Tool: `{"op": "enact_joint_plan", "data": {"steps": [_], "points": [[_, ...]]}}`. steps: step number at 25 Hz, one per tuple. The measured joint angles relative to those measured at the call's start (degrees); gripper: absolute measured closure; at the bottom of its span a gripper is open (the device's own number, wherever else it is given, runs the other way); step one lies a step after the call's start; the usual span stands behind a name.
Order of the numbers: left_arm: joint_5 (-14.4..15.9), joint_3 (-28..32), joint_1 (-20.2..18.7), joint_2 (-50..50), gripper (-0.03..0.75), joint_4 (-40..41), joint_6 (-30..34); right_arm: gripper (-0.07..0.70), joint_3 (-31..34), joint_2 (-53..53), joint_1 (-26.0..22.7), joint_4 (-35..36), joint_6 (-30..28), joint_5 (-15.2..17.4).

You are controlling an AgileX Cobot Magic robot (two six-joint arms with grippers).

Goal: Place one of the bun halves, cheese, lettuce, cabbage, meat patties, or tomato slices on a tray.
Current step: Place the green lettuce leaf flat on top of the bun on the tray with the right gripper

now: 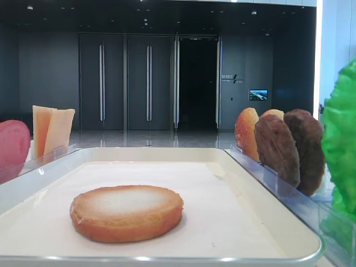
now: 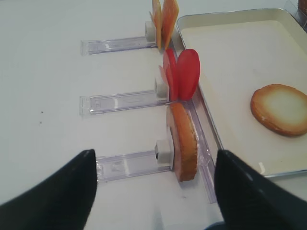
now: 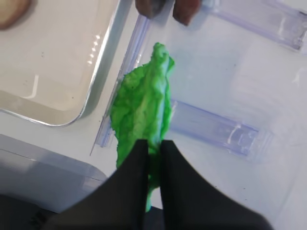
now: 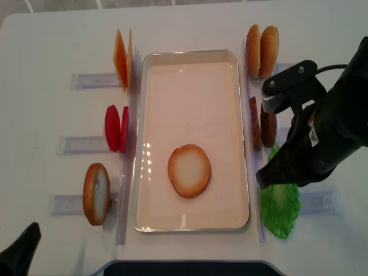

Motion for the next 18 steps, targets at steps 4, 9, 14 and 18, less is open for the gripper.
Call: {"op": "enact_joint_plan", "data": {"steps": [4, 9, 14, 18], "points": [[0.00, 0.00, 0.00, 0.00, 0.136, 0.00, 0.00, 0.562, -4.54, 0.00, 0.00, 0.00, -0.95, 2.98], [0.00, 0.00, 0.00, 0.00, 0.136, 0.00, 0.00, 0.563, -11.69, 0.00, 0.00, -0.05, -2.44, 3.63], [0.00, 0.00, 0.00, 0.00, 0.136, 0.00, 0.00, 0.563, -18.25, 0.00, 0.00, -2.81, -2.92, 3.66], [0.00, 0.00, 0.00, 0.00, 0.136, 0.00, 0.00, 0.563, -20.28, 0.00, 0.00, -2.98, -3.09, 3.71]]}}
